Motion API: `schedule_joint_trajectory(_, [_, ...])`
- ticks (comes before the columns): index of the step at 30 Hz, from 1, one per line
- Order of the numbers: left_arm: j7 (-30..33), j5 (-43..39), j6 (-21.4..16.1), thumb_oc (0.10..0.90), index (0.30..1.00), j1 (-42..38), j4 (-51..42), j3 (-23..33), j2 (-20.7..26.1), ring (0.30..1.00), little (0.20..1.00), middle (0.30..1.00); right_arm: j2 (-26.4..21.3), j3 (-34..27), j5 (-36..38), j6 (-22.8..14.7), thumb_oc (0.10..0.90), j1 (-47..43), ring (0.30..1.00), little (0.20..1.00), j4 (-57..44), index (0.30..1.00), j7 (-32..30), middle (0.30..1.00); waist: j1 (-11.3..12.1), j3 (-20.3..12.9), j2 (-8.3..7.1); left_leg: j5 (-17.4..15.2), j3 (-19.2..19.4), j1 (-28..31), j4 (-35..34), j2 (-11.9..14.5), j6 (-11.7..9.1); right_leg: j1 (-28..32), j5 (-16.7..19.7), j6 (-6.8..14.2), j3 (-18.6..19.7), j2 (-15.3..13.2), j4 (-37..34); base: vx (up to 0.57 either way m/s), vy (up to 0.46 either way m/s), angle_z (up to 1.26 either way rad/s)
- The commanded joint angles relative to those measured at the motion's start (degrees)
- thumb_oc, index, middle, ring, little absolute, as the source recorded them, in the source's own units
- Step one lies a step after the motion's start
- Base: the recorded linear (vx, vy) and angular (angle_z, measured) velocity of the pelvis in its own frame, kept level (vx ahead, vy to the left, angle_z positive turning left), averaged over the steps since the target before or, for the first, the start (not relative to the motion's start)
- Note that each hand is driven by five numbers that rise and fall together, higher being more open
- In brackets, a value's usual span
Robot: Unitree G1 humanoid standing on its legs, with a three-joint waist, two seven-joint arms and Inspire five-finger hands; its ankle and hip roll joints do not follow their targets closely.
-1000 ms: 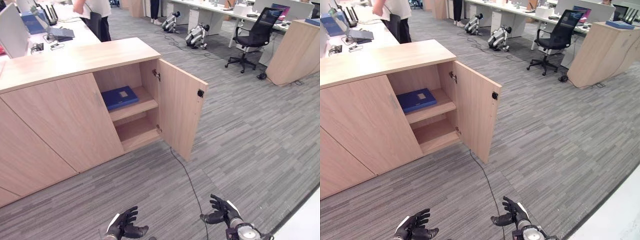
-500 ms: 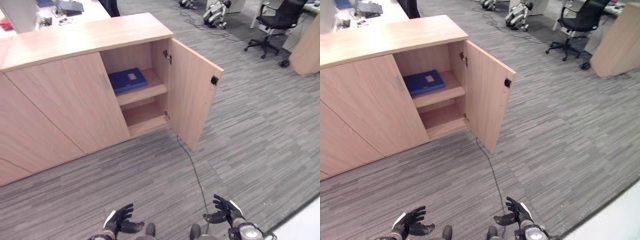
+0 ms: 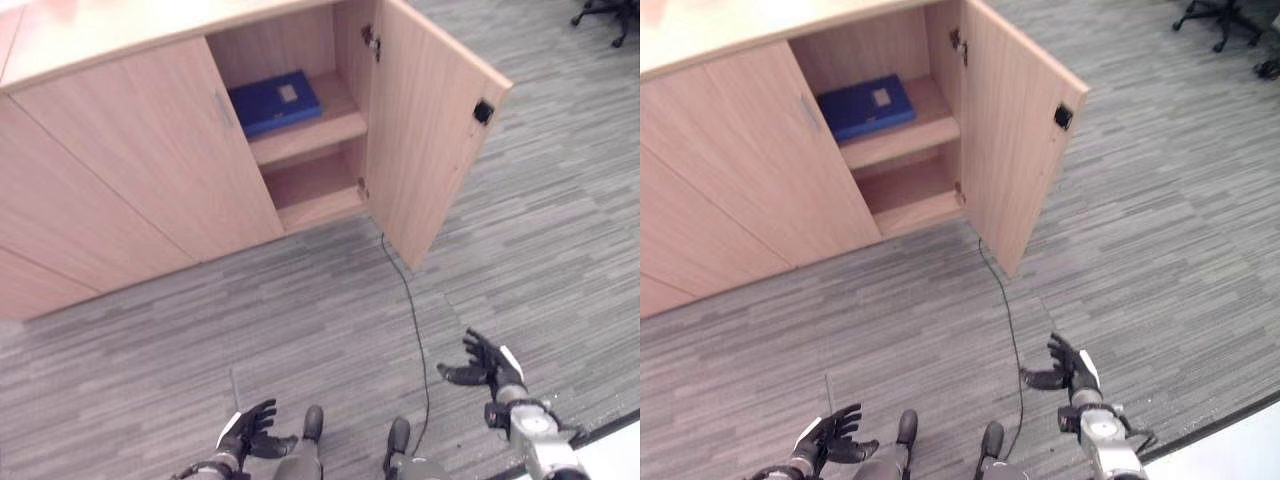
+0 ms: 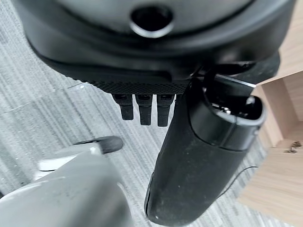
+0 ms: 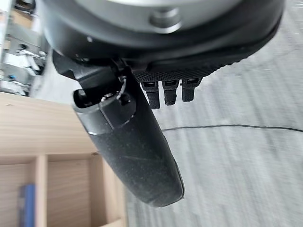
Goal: Put the empty folder in the office cabinet
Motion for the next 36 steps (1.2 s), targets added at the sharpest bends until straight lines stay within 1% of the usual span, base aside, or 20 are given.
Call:
schedule_joint_trajectory(1, [1.2,-0.7,-2.9,0.800,0.900,-0.6,-1.4,1.7,3.0,0.900,0.900,0.900,-0.3,-1.5,1.6,-5.9,0.800,-2.0,0.900,0.900,-7.0,0.900,-1.3,0.900,1.0,-0.6,-3.59,-2.3,4.7,4.8,-4.3,2.9,-0.7,-4.0,-1.1,6.6,5.0,-3.1,0.1,0.07,0.086,-0.12])
schedule_joint_trajectory(2, [1.4,-0.7,-2.9,0.800,0.900,-0.3,-1.3,1.9,2.9,0.900,0.900,0.900,-0.4,-2.3,1.6,-6.4,0.800,-2.2,0.900,0.900,-7.9,0.900,-1.9,0.900,0.9,-0.4,-3.78,-2.3,4.7,4.9,-4.3,2.8,-0.6,-4.4,-0.9,6.6,5.4,-3.1,0.1,0.12,0.125,-0.07])
schedule_joint_trajectory(5, [1.2,-0.4,-2.9,0.800,0.900,-0.3,-0.5,2.0,3.0,0.900,0.900,0.900,0.7,-5.5,5.1,-8.1,0.800,-3.2,0.900,0.900,-11.2,0.900,-3.2,0.900,0.7,0.7,-4.23,-2.6,5.9,5.1,-4.3,2.8,-0.3,-5.0,-0.5,6.8,5.8,-3.4,0.3,0.13,0.093,0.00])
schedule_joint_trajectory(7, [0.7,-0.3,-3.1,0.800,0.900,0.1,-1.4,1.8,3.5,0.900,0.900,0.900,-0.2,-7.8,5.2,-9.1,0.800,-4.8,0.900,0.900,-14.2,0.900,-4.6,0.900,1.2,1.5,-4.60,-2.7,5.9,4.8,-4.3,2.9,-0.4,-5.4,-0.5,7.0,5.8,-3.6,0.4,0.08,0.035,0.05])
schedule_joint_trajectory(8, [0.5,-0.3,-3.2,0.800,0.900,0.2,-2.1,1.6,4.0,0.900,0.900,0.900,-1.5,-8.8,5.0,-9.7,0.800,-6.1,0.900,0.900,-15.1,0.900,-5.7,0.900,1.4,1.7,-4.72,-2.7,5.8,4.5,-4.3,2.9,-0.4,-5.7,-0.4,7.1,5.7,-3.7,0.5,0.06,0.019,0.05])
schedule_joint_trajectory(10, [0.0,-0.7,-3.6,0.800,0.900,-0.3,-2.8,0.1,5.1,0.900,0.900,0.900,-6.7,-9.8,4.6,-10.7,0.800,-12.2,0.900,0.900,-13.4,0.900,-8.7,0.900,2.3,2.3,-4.89,-2.7,5.2,3.7,-4.3,2.9,-0.7,-6.2,-0.3,7.3,5.2,-3.9,0.5,0.06,0.008,0.06])
schedule_joint_trajectory(12, [-0.5,-1.1,-4.1,0.800,0.900,-0.9,-3.5,-2.2,6.4,0.900,0.900,0.900,-13.1,-9.5,6.9,-11.6,0.800,-20.3,0.900,0.900,-8.9,0.900,-11.2,0.900,3.4,2.7,-5.01,-2.6,4.2,2.6,-4.3,2.7,-0.8,-6.7,-0.2,7.6,4.9,-4.1,0.4,0.05,0.005,0.08])
schedule_joint_trajectory(13, [-0.8,-1.8,-4.5,0.800,0.900,-1.3,-4.6,-4.3,8.2,0.900,0.900,0.900,-20.7,-8.1,9.6,-11.9,0.800,-29.3,0.900,0.900,-2.9,0.900,-13.4,0.900,4.6,2.8,-5.18,-2.9,3.4,1.9,-4.3,2.6,-1.1,-7.0,-0.5,7.9,4.3,-4.3,0.5,0.01,0.016,0.11])
schedule_joint_trajectory(14, [-0.8,-1.9,-4.5,0.800,0.900,-1.4,-4.6,-4.3,8.0,0.900,0.900,0.900,-21.0,-7.9,9.8,-12.1,0.800,-29.8,0.900,0.900,-2.4,0.900,-13.2,0.900,4.5,2.9,-5.11,-2.6,3.3,1.6,-4.3,2.5,-1.1,-7.2,-0.2,7.9,4.3,-4.4,0.4,0.02,0.008,0.15])
schedule_joint_trajectory(16, [-1.2,-2.9,-4.8,0.800,0.900,-1.2,-6.4,-5.9,10.1,0.900,0.900,0.900,-28.3,-6.0,13.7,-11.6,0.800,-37.9,0.900,0.900,6.9,0.900,-13.6,0.900,5.8,2.9,-5.27,-2.9,2.5,1.2,-4.3,2.5,-1.3,-7.3,-0.5,8.1,3.7,-4.4,0.5,0.02,-0.009,0.21])
schedule_joint_trajectory(17, [-1.8,-3.9,-4.8,0.800,0.900,-1.6,-7.2,-6.6,10.9,0.900,0.900,0.900,-32.0,-3.2,16.6,-11.3,0.800,-43.8,0.900,0.900,14.4,0.900,-12.9,0.900,6.4,2.9,-5.24,-2.5,2.0,0.6,-4.3,2.2,-1.2,-7.6,-0.2,8.2,3.3,-4.6,0.4,0.02,-0.018,0.20])
schedule_joint_trajectory(19, [-2.3,-4.9,-4.8,0.800,0.900,-1.7,-8.3,-7.7,12.3,0.900,0.900,0.900,-36.5,-0.1,20.4,-9.5,0.800,-51.1,0.900,0.900,24.1,0.900,-11.5,0.900,7.4,2.7,-5.17,-2.8,1.2,0.3,-4.3,2.2,-1.5,-7.6,-0.5,8.5,2.7,-4.5,0.5,0.03,-0.018,0.17])
schedule_joint_trajectory(21, [-2.8,-5.5,-4.4,0.800,0.900,-1.8,-8.5,-8.3,12.8,0.900,0.900,0.900,-39.5,2.7,23.8,-8.1,0.800,-56.8,0.900,0.900,31.5,0.900,-9.9,0.900,7.7,2.5,-4.76,-2.7,0.5,-0.2,-4.3,2.1,-1.6,-7.8,-0.6,8.6,2.3,-4.5,0.6,0.04,-0.021,0.26])
schedule_joint_trajectory(24, [-3.3,-6.1,-4.2,0.800,0.900,-1.7,-8.8,-8.8,13.2,0.900,0.900,0.900,-41.8,5.7,27.4,-7.1,0.800,-63.7,0.900,0.900,37.2,0.900,-8.5,0.900,8.3,1.8,-4.41,-2.5,-0.4,-0.8,-4.3,1.7,-1.5,-8.1,-0.3,8.7,1.9,-4.7,0.4,0.03,-0.024,0.25])
schedule_joint_trajectory(27, [-4.0,-6.1,-3.9,0.800,0.900,-1.1,-8.9,-9.3,13.7,0.900,0.900,0.900,-42.8,9.9,27.2,-6.0,0.800,-69.3,0.900,0.900,40.2,0.900,-7.8,0.900,8.9,1.0,-4.19,-2.9,-1.0,-0.7,-4.3,1.6,-1.4,-8.2,-0.6,8.8,1.9,-4.6,0.5,0.02,-0.010,0.05])
schedule_joint_trajectory(32, [-4.3,-6.0,-3.9,0.800,0.900,-0.8,-8.4,-9.7,13.8,0.900,0.900,0.900,-41.7,16.8,25.3,-5.0,0.800,-77.2,0.900,0.900,41.1,0.900,-7.5,0.900,9.5,0.2,-3.45,-2.9,-1.7,-0.4,-4.3,1.3,-1.3,-8.0,-0.7,8.8,2.0,-4.7,0.4,0.01,0.003,0.04])
schedule_joint_trajectory(34, [-4.3,-5.6,-3.9,0.800,0.900,-0.9,-7.7,-10.2,13.6,0.900,0.900,0.900,-40.1,19.1,25.1,-5.2,0.800,-80.7,0.900,0.900,40.8,0.900,-7.8,0.900,9.8,-0.2,-2.93,-3.0,-2.1,-0.2,-4.3,1.2,-1.3,-7.7,-0.8,8.8,1.7,-4.9,0.4,0.02,-0.002,0.05])
schedule_joint_trajectory(36, [-4.4,-5.3,-3.9,0.800,0.900,-0.8,-7.3,-10.3,13.6,0.900,0.900,0.900,-39.1,20.4,24.9,-5.2,0.800,-82.2,0.900,0.900,40.6,0.900,-7.7,0.900,10.0,-0.4,-2.72,-3.0,-2.4,-0.1,-4.3,1.1,-1.3,-7.5,-0.8,8.8,1.6,-5.0,0.4,0.01,-0.004,0.03])
